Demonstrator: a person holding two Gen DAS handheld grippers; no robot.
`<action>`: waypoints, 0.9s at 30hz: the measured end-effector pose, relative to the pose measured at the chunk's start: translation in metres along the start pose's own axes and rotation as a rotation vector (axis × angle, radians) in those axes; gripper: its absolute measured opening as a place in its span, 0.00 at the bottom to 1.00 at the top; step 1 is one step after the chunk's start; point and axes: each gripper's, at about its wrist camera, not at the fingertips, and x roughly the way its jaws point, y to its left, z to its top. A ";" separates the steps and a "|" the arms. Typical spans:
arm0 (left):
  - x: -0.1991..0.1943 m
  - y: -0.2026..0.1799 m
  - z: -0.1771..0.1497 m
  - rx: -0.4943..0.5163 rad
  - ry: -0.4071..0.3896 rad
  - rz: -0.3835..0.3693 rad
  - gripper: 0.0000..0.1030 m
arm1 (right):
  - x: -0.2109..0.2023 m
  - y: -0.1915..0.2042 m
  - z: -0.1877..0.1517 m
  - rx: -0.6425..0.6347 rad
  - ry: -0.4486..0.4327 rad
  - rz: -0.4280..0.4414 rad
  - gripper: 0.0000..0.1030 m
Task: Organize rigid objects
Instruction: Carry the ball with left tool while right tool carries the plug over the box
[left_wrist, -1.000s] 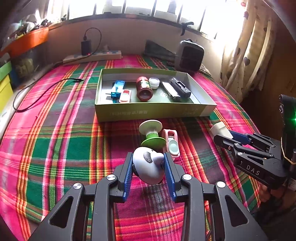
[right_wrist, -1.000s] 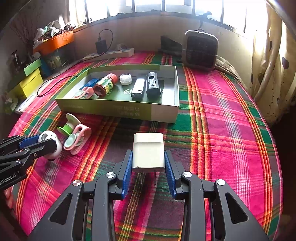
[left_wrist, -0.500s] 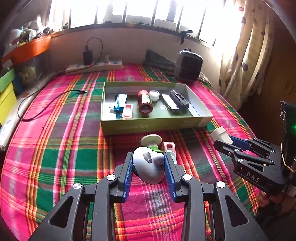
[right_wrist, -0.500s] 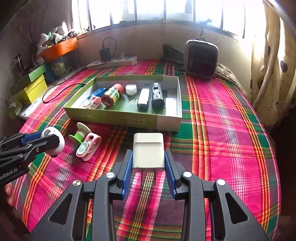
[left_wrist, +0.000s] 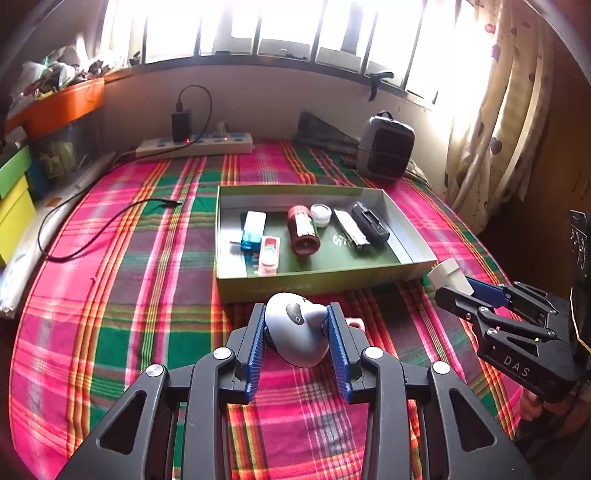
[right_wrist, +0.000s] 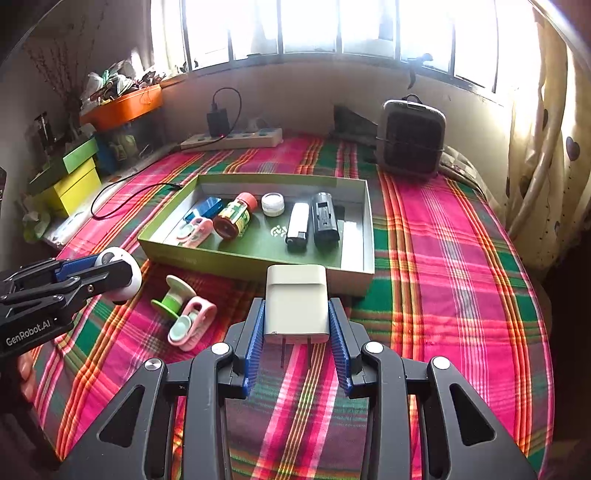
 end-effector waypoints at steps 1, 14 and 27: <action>0.001 0.001 0.002 -0.001 -0.001 0.001 0.30 | 0.001 0.000 0.002 0.001 -0.001 0.000 0.34; 0.014 0.010 0.029 0.003 -0.011 0.007 0.30 | 0.012 -0.002 0.025 -0.001 -0.008 0.020 0.34; 0.040 0.008 0.058 0.027 -0.011 0.002 0.30 | 0.043 -0.005 0.046 0.008 0.023 0.041 0.34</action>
